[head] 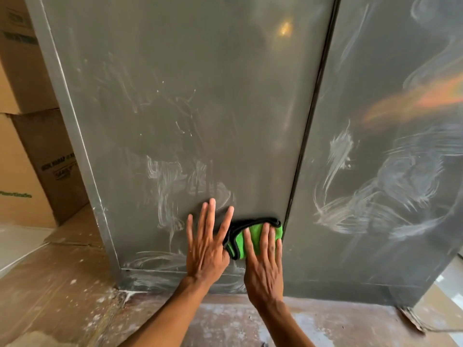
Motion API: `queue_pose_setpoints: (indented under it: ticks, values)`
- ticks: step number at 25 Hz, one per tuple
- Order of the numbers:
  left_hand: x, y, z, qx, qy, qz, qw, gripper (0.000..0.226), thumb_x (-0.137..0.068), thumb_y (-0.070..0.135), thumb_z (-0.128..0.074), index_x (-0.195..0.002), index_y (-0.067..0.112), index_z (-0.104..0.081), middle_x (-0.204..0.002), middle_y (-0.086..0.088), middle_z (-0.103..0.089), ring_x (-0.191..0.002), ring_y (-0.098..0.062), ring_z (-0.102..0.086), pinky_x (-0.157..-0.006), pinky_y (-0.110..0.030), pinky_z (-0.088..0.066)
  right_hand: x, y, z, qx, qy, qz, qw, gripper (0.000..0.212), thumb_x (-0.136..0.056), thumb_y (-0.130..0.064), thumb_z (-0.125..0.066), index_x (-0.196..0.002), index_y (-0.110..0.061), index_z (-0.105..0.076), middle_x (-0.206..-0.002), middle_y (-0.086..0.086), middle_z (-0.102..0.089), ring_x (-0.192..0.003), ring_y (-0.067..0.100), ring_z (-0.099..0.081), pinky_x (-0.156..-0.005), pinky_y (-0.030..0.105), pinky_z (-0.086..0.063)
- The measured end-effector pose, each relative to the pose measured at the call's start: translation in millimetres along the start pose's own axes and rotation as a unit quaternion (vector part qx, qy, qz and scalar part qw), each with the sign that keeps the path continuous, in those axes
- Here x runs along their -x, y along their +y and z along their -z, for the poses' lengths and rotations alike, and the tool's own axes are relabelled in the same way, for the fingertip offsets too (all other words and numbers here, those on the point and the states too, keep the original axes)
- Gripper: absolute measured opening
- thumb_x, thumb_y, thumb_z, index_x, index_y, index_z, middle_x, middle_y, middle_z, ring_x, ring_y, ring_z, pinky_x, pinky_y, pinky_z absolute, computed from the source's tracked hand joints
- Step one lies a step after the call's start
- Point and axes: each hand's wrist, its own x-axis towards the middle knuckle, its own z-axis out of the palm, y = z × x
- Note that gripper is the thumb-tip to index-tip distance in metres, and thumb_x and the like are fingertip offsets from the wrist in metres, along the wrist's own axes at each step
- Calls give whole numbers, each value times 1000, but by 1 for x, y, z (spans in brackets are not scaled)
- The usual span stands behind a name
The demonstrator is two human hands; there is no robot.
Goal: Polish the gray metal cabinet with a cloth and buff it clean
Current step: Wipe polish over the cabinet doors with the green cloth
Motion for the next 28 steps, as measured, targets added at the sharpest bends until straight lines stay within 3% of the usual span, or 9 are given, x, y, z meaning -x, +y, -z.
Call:
queue_pose_setpoints:
  ticks: [5, 8, 11, 15, 18, 20, 22, 25, 28]
  values:
    - [-16, -6, -2, 36, 34, 55, 997, 110, -66, 6, -61, -163, 32, -16, -171, -14, 3, -159, -33, -2, -125, -59, -6, -34, -19, 8, -64, 36, -34, 997, 80, -88, -4, -41, -162, -25, -18, -169, 19, 0, -156, 37, -2, -126, 52, -10]
    - [20, -12, -22, 14, 15, 26, 999, 107, -68, 11, -55, -163, 34, -13, -172, -13, 2, -159, -33, -5, -122, -65, -13, 2, -8, -26, -60, 33, 9, 998, 90, -86, 0, -54, -162, -31, -17, -169, 17, 2, -156, 38, -3, -126, 53, -8]
    - [69, -15, -46, -34, -35, 12, 999, 123, -58, -1, -67, -163, 32, -13, -172, -15, -3, -158, -34, -8, -121, -67, -16, 58, -2, -57, -41, -3, 14, 999, 100, -75, 18, -61, -158, -29, -32, -169, 18, -1, -156, 38, -3, -125, 52, -10]
    - [112, -13, -65, -74, -84, 30, 993, 132, -53, 0, -77, -164, 31, -12, -171, -17, -3, -159, -33, -6, -120, -67, -16, 94, -4, -73, -15, -79, 0, 997, 99, -70, 16, -29, -158, -29, -30, -168, 20, -9, -155, 40, -9, -118, 59, -20]
    - [119, -8, -68, -71, -94, 44, 992, 134, -49, 0, -76, -163, 31, -13, -171, -18, -3, -158, -35, -7, -120, -67, -17, 106, -2, -78, -15, -84, -17, 996, 88, -77, 11, -28, -156, -28, -33, -164, 23, -20, -154, 40, -13, -116, 60, -26]
    - [122, -7, -68, -71, -104, 44, 991, 133, -48, 1, -75, -163, 31, -14, -171, -18, -3, -157, -35, -10, -119, -67, -17, 113, -8, -78, -22, -89, -41, 995, 77, -83, 7, -30, -152, -26, -38, -158, 25, -29, -151, 41, -20, -105, 58, -45]
    - [126, -7, -70, -71, -112, 46, 990, 135, -48, 2, -77, -163, 31, -13, -171, -18, -3, -157, -35, -12, -119, -67, -16, 111, -17, -75, -35, -105, -74, 991, 73, -81, 8, -38, -146, -25, -44, -146, 26, -39, -141, 46, -32, -76, 50, -61]
    - [130, -8, -72, -72, -133, 56, 987, 140, -50, 7, -86, -165, 31, -10, -170, -20, -6, -157, -36, -11, -119, -67, -16, 96, -23, -75, -50, -118, -124, 984, 95, -50, 20, -74, -132, -24, -50, -129, 23, -44, -123, 49, -39, -55, 41, -61]
    - [131, -6, -71, -70, -137, 62, 986, 139, -53, 8, -88, -165, 31, -8, -170, -20, -8, -157, -36, -10, -120, -68, -16, 88, -23, -75, -51, -106, -137, 984, 102, -38, 21, -84, -125, -22, -52, -123, 20, -47, -117, 46, -41, -53, 39, -60]
